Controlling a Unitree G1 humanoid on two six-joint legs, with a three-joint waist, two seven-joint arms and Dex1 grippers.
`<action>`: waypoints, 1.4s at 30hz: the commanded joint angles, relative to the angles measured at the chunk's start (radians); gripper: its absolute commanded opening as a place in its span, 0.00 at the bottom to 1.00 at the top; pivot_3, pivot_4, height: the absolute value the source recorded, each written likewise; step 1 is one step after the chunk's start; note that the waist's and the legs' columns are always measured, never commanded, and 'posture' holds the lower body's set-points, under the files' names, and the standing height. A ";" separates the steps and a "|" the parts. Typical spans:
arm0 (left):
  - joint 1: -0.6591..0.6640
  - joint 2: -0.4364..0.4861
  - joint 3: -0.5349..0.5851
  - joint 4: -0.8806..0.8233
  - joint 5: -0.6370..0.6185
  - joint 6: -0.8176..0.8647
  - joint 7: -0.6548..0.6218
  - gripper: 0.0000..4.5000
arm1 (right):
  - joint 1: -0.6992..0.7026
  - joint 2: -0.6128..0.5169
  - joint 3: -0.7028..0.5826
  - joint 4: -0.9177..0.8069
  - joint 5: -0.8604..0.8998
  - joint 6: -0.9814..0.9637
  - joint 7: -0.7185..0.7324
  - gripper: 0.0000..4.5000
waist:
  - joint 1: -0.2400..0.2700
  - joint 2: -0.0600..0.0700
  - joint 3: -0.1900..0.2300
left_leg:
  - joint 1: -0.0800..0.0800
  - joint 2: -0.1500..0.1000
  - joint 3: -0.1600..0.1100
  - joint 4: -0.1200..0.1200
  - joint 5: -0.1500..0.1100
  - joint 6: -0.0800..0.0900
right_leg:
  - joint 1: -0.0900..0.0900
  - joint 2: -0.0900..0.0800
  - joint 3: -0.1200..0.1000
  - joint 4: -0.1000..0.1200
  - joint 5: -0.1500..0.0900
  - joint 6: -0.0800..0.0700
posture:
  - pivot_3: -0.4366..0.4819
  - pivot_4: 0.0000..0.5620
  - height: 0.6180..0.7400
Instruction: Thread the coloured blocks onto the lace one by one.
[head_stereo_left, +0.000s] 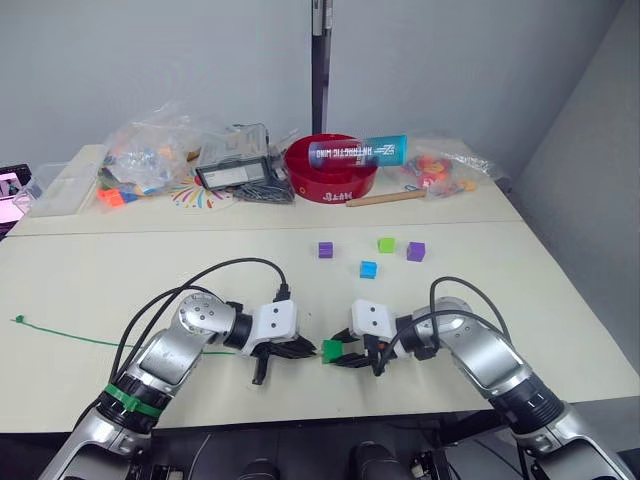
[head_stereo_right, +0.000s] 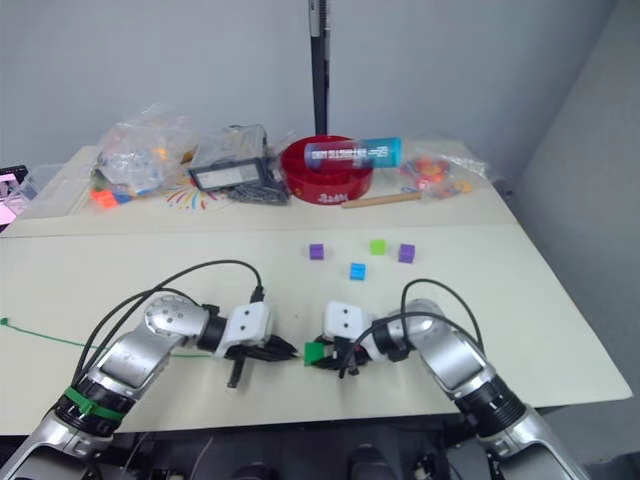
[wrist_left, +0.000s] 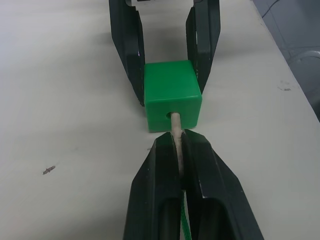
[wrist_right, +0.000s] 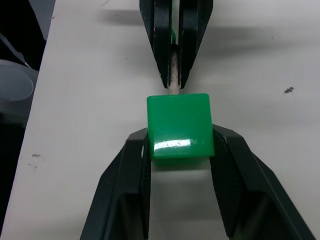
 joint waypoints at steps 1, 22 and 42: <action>-0.006 -0.001 0.005 -0.047 -0.023 0.004 -0.005 0.00 | -0.001 0.009 0.009 0.001 -0.023 0.008 -0.028 0.26 | 0.001 0.000 0.000 | 0.000 0.000 0.000 0.000 0.000 0.000 | 0.000 0.000 0.000 0.000 0.000 0.000 | 0.48 0.27 0.92; 0.024 -0.039 0.035 -0.020 -0.067 0.046 0.006 0.44 | -0.028 0.041 0.016 -0.064 -0.032 0.163 -0.059 0.26 | 0.002 0.000 0.000 | 0.000 0.000 0.000 0.000 0.000 0.000 | 0.000 0.000 0.000 0.000 0.000 0.000 | 0.48 0.27 0.92; 0.077 0.025 0.121 0.198 -0.108 -0.118 -0.039 0.47 | -0.025 0.025 0.037 -0.119 -0.033 0.239 -0.078 0.26 | 0.004 0.000 0.000 | 0.000 0.000 0.000 0.000 0.000 0.000 | 0.000 0.000 0.000 0.000 0.000 0.000 | 0.48 0.27 0.92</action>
